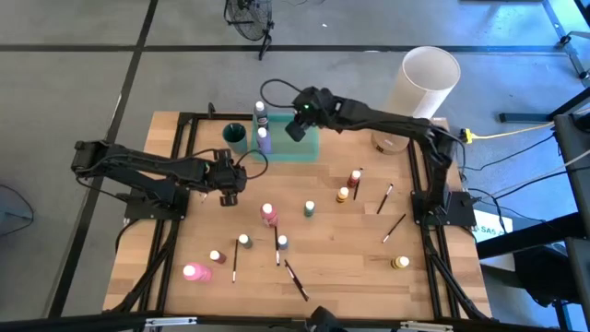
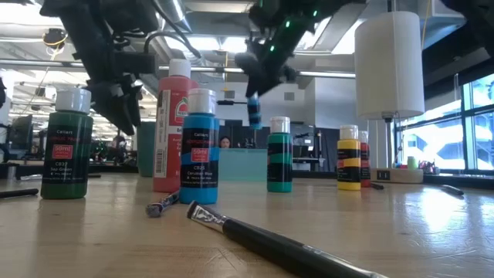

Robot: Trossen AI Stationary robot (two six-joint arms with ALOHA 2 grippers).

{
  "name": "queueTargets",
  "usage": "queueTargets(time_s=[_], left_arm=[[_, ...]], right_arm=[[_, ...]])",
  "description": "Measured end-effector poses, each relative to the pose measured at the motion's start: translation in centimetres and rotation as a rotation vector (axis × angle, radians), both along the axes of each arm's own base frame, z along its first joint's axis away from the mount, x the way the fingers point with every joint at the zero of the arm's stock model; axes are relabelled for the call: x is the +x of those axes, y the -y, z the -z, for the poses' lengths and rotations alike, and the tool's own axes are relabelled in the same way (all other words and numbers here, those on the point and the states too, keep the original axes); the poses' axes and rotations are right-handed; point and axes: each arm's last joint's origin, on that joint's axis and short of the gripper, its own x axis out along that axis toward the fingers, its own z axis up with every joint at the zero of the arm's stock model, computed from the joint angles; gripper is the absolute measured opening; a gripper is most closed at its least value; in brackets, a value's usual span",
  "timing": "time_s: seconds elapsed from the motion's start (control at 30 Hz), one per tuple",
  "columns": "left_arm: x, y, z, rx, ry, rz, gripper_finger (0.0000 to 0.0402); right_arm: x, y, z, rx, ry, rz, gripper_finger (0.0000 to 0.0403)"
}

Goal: Pick & Place Paint Supplies
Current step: Put the small blue paint bottle into the green bin

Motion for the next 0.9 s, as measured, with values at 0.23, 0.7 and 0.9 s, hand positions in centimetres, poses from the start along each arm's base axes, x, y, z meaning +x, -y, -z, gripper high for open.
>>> queueTargets(time_s=[0.23, 0.7, 0.9], left_arm=[[-0.1, 0.1, 1.7, -0.056, 0.067, -0.014, 0.0212], [0.3, 0.3, 3.2, -0.113, 0.186, 0.046, 0.0212], [0.5, 0.4, 3.3, -0.142, 0.221, 0.076, 0.0212]], right_arm=[[0.1, 1.9, 4.5, 0.098, -0.03, -0.001, 0.0115], [-2.4, 6.0, 7.5, 0.193, 0.109, 0.179, 0.0115], [-2.8, 6.1, 7.7, 0.182, 0.103, 0.253, 0.0115]])
